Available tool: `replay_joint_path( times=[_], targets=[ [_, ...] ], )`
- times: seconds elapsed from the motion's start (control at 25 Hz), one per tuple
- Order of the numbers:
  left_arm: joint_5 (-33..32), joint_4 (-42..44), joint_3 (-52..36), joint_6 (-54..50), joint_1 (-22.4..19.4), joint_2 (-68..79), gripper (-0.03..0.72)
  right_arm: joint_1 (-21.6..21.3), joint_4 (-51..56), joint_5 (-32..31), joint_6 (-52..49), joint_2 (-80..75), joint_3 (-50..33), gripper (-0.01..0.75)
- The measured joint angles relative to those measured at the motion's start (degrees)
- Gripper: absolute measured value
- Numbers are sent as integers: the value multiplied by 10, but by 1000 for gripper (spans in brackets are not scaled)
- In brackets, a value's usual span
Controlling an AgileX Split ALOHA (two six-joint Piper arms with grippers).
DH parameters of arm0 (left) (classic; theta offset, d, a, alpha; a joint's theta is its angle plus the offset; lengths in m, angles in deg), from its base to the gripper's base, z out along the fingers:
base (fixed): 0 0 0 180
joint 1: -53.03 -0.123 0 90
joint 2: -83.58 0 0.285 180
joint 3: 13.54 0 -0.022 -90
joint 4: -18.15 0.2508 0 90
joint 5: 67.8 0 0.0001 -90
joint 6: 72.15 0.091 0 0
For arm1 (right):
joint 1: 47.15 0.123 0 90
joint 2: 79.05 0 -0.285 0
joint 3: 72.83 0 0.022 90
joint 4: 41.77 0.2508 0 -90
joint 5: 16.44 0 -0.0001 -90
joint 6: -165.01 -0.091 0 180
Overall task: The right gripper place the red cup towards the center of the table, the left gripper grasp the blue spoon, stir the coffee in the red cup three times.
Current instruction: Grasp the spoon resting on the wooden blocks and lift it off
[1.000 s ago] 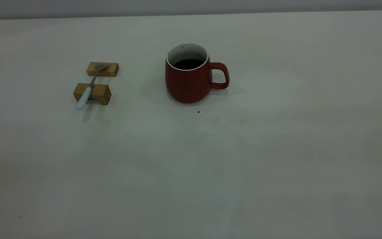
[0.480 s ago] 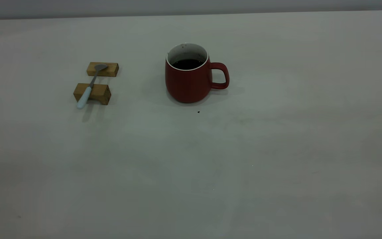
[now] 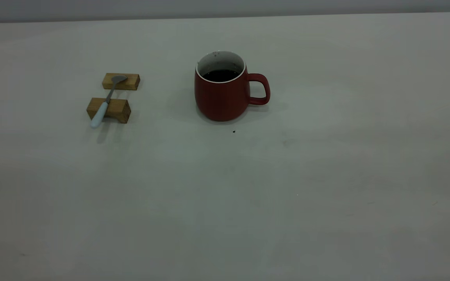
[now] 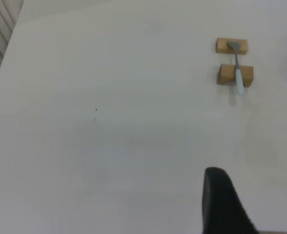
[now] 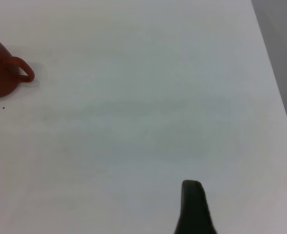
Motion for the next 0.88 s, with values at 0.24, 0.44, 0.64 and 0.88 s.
replay_joint_path(
  times=[0.24,0.44,0.64,0.88],
  targets=[
    [75,-7,28,-12,0,175,511,0,0,0,0,0,0,582],
    [109,-31,71,-11,0,355,573,0,0,-1,0,0,0,582],
    [162,-77,113,-10,0,534,579,0,0,-1,0,0,0,582],
    [232,-145,160,29,0,750,583,0,0,-1,0,0,0,582]
  ],
)
